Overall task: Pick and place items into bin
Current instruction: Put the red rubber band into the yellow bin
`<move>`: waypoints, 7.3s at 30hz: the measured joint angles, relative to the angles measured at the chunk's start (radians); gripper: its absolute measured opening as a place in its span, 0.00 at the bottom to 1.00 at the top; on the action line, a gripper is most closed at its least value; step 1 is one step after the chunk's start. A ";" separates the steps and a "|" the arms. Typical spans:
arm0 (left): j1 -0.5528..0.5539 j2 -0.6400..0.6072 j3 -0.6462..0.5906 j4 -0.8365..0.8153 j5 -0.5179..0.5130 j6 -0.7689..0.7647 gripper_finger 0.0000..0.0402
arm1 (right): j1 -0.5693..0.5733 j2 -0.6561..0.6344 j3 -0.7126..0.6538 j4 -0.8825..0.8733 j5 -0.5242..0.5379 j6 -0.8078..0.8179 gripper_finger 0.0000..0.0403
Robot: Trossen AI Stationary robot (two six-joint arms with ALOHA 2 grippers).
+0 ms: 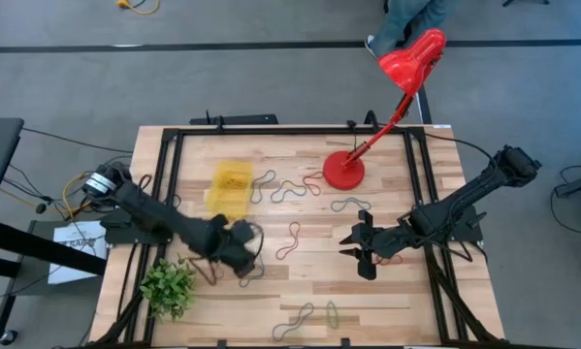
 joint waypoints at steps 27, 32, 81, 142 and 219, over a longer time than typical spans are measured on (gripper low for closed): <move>-0.136 -0.002 -0.350 0.241 -0.018 -0.458 0.21 | 0.000 0.000 0.000 0.000 0.000 0.000 0.27; -0.136 -0.002 -0.351 0.243 -0.028 -0.458 0.21 | 0.000 0.000 0.000 0.000 0.000 0.000 0.27; 0.208 0.000 0.114 -0.613 -0.427 -0.066 0.00 | 0.000 0.000 0.000 0.000 0.000 0.000 0.27; 0.233 0.000 0.058 -0.187 -0.265 0.384 0.27 | 0.000 0.000 0.000 0.000 0.000 0.000 0.27; 0.048 0.474 0.774 -0.678 -0.686 0.371 0.00 | -0.123 0.013 0.000 0.023 0.000 0.043 0.27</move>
